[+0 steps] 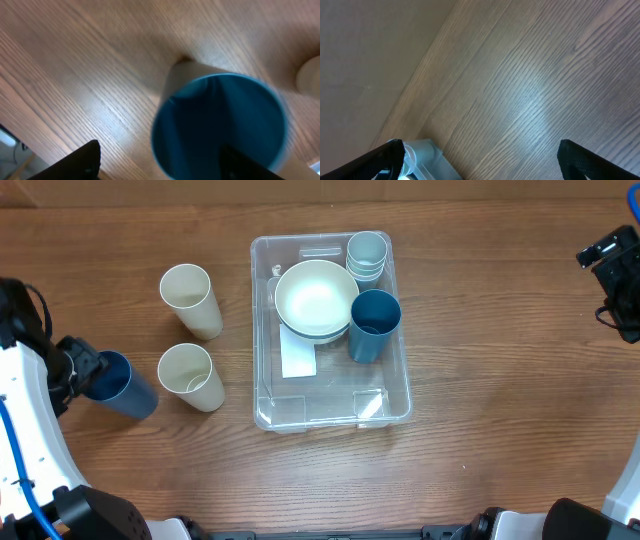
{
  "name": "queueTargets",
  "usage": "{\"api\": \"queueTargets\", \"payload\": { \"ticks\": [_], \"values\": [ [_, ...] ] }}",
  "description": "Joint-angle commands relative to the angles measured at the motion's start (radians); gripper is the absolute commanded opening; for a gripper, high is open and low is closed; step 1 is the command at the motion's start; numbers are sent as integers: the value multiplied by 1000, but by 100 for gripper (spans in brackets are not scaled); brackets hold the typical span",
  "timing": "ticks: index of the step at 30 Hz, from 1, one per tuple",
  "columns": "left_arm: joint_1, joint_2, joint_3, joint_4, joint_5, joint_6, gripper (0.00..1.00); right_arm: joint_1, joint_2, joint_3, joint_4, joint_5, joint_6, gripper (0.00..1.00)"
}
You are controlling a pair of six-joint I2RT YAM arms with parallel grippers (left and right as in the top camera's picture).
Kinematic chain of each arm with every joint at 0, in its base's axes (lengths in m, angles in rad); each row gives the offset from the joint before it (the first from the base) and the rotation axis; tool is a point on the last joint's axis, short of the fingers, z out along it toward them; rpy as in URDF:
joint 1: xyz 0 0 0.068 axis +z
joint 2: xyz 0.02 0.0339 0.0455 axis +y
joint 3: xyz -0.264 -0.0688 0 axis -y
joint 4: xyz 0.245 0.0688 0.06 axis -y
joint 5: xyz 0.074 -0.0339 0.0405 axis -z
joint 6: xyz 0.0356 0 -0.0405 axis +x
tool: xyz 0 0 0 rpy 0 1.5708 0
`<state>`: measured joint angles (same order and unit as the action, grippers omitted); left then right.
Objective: Pack container
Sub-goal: 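Grasp the second tall blue cup at front left with the left gripper, then lower the blue cup into the first blue cup in the bin, release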
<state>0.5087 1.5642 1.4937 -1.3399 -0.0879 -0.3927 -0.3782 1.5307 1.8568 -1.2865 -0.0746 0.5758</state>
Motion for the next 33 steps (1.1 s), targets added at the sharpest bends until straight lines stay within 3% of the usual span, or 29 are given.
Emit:
{"api": "queueTargets", "payload": {
  "ticks": [1, 4, 5, 8, 11, 14, 18, 20, 23, 27, 30, 33],
  "values": [
    [22, -16, -179, 144, 24, 19, 59, 1, -9, 8, 2, 2, 5, 100],
    [22, -13, -295, 242, 34, 18, 25, 1, -9, 8, 1, 2, 5, 100],
    [22, -13, -320, 261, 34, 18, 4, 1, -9, 8, 1, 2, 5, 100],
    [23, -23, -282, 241, 33, 10, 4, 1, -9, 8, 1, 2, 5, 100],
    [22, -37, -103, 119, 33, 11, 4, 1, -9, 8, 1, 2, 5, 100],
    [18, -39, 222, -79, 68, 51, 4, 1, -9, 8, 1, 2, 5, 100],
    [-69, -39, 620, -247, 264, 132, 4, 1, -9, 8, 1, 2, 5, 100],
    [-187, -42, 717, -258, 333, 157, 4, 1, -9, 8, 1, 2, 5, 100],
    [-499, -33, 725, -205, 319, 189, 4, 1, -9, 8, 1, 2, 5, 100],
    [-866, 43, 679, -95, 117, 200, 4, 1, -9, 8, 1, 2, 5, 100],
    [-1020, 154, 679, -40, 26, 207, 4, 1, -9, 8, 1, 2, 4, 100],
    [-1079, 253, 679, 11, 29, 211, 4, 1, -9, 8, 1, 2, 5, 100]
  ]
}}
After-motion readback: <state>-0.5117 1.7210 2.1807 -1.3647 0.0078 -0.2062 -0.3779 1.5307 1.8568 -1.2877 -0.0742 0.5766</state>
